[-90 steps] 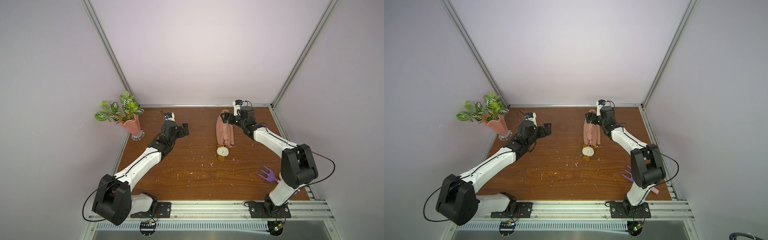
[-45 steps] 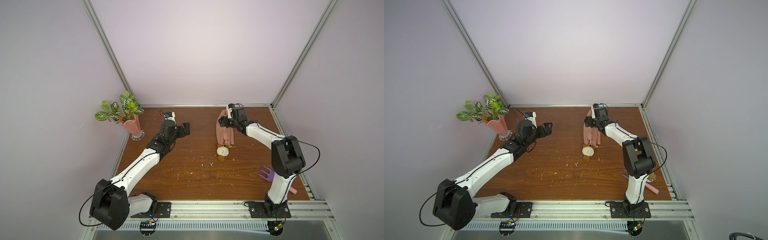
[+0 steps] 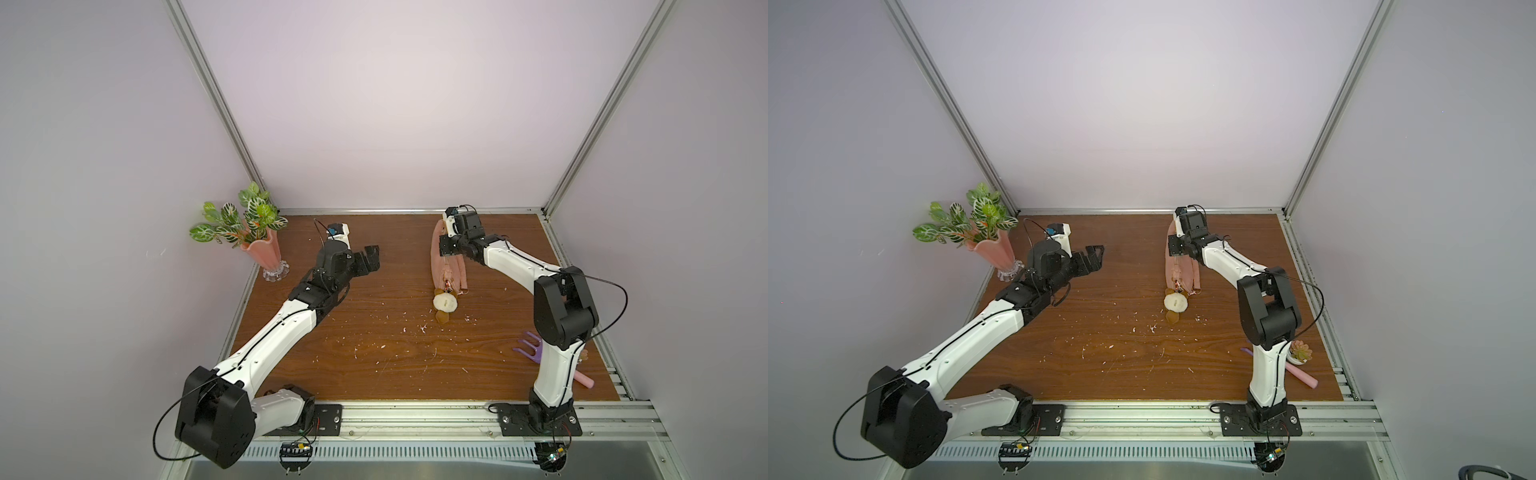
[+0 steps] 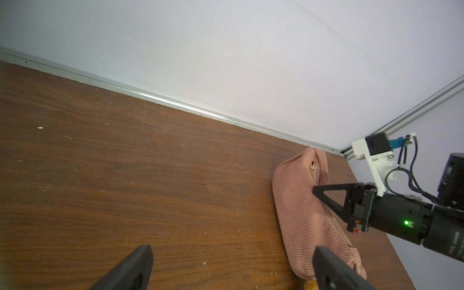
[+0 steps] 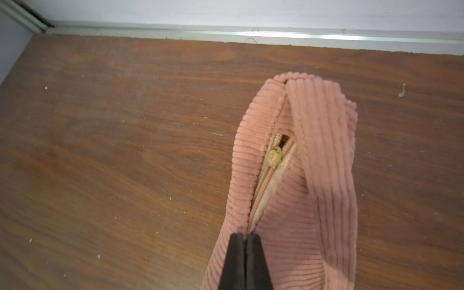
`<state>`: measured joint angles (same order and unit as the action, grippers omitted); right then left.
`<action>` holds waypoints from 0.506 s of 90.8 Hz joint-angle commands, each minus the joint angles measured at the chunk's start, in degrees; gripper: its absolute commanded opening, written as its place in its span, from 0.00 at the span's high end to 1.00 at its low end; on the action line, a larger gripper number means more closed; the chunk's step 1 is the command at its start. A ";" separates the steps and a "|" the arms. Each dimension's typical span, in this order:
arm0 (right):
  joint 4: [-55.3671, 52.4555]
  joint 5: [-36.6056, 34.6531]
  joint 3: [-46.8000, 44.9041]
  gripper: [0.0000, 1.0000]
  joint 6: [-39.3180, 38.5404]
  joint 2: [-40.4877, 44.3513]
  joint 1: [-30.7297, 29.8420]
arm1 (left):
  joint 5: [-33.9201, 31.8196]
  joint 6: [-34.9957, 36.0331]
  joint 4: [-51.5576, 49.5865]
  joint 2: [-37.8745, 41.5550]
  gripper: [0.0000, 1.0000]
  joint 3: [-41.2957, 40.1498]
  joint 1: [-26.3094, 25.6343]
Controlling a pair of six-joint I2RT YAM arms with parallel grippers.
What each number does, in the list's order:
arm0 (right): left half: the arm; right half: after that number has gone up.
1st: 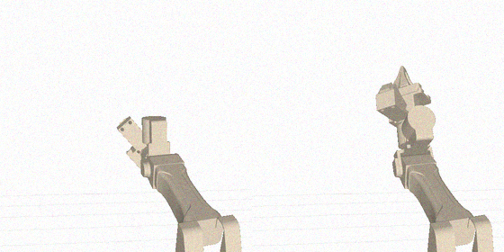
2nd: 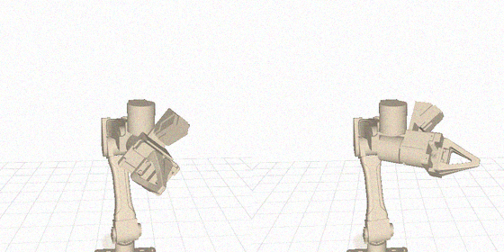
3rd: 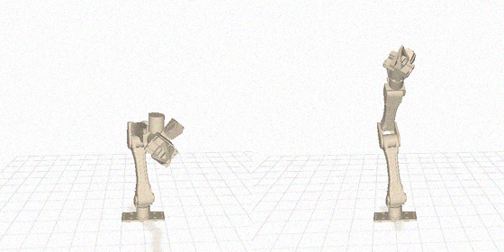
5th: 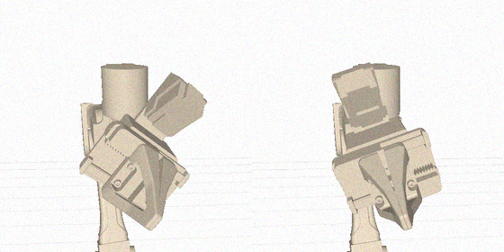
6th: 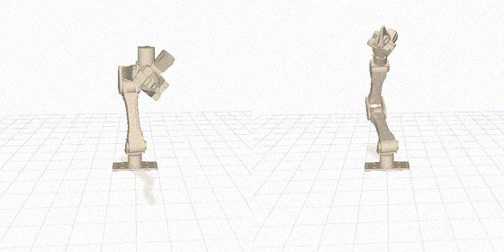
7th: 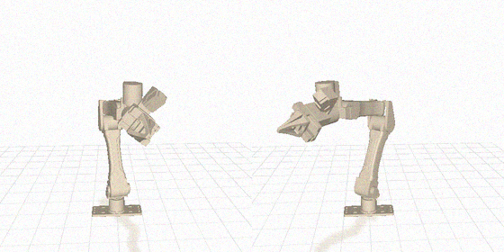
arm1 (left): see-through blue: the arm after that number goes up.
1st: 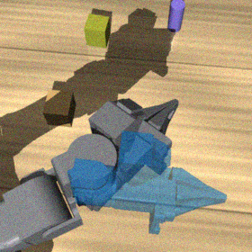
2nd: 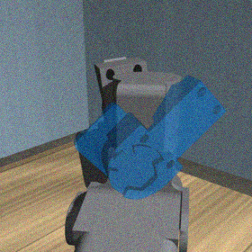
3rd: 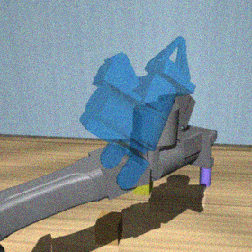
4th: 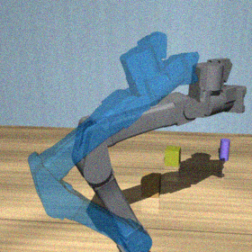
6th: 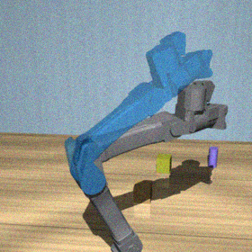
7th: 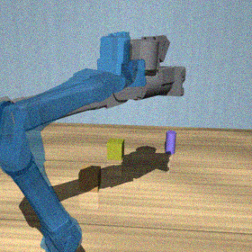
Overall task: Remove the decoration from the bag
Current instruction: Pick up the bag from the center of the board.
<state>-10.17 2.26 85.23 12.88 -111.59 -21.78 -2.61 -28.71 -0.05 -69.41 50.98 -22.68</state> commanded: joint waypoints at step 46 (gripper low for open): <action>-2.89 15.62 1.79 1.00 -8.67 8.02 -7.96 | 0.76 -2.31 -1.72 -1.45 0.00 3.97 -0.70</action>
<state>-14.22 11.73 85.27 7.81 -107.81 -26.70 -2.57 -29.58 -1.48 -69.95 51.88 -22.72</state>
